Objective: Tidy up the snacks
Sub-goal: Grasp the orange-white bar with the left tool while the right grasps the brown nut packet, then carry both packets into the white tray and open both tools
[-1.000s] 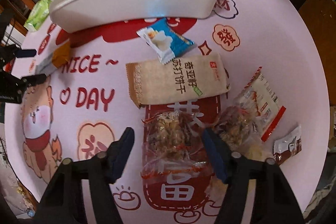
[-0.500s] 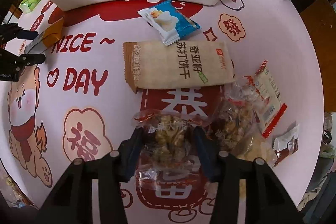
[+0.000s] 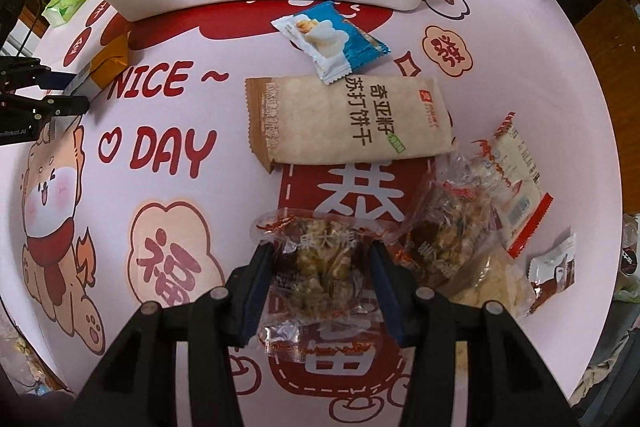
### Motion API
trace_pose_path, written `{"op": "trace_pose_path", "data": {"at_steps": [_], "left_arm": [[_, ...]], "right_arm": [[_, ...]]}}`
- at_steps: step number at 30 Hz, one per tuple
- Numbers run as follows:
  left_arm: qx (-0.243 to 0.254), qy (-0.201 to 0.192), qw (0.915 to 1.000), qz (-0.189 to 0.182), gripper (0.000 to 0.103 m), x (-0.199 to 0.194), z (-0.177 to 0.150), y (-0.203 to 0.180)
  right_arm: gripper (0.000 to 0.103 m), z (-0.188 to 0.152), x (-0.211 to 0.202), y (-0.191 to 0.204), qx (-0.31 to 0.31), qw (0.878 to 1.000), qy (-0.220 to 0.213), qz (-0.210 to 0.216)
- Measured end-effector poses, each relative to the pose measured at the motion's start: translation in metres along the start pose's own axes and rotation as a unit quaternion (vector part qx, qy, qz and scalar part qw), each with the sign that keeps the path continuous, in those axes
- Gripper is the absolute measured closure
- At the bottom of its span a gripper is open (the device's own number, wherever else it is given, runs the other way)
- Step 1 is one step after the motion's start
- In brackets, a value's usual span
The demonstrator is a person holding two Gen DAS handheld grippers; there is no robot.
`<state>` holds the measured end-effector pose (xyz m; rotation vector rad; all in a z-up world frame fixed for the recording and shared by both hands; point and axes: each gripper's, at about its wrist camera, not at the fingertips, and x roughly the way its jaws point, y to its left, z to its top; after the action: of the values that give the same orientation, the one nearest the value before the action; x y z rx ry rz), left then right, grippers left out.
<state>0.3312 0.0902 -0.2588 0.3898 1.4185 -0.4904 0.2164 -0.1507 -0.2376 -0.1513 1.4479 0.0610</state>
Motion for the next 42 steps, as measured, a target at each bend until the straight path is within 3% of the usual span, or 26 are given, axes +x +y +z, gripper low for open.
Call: {"op": "trace_pose_path", "data": {"at_steps": [9, 20, 31, 37, 42], "left_arm": [[-0.057, -0.014, 0.9982, -0.017, 0.067, -0.022, -0.028, -0.004], [-0.043, -0.076, 0.9954, -0.038, 0.067, -0.097, -0.042, -0.045], [-0.037, -0.166, 0.9843, -0.048, 0.067, -0.173, 0.006, -0.065], [-0.055, -0.219, 0.9742, -0.014, 0.067, -0.208, 0.047, -0.060], [-0.088, -0.239, 0.9669, 0.007, 0.067, -0.224, 0.080, -0.048]], "right_arm": [[0.056, -0.008, -0.014, 0.010, -0.013, 1.000, -0.018, 0.018], [0.056, 0.000, -0.075, 0.030, -0.055, 0.994, -0.086, 0.037], [0.056, 0.051, -0.146, 0.032, -0.075, 0.981, -0.176, 0.013], [0.056, 0.095, -0.188, 0.022, -0.043, 0.971, -0.234, -0.010], [0.056, 0.127, -0.208, 0.012, -0.014, 0.962, -0.271, -0.013]]}}
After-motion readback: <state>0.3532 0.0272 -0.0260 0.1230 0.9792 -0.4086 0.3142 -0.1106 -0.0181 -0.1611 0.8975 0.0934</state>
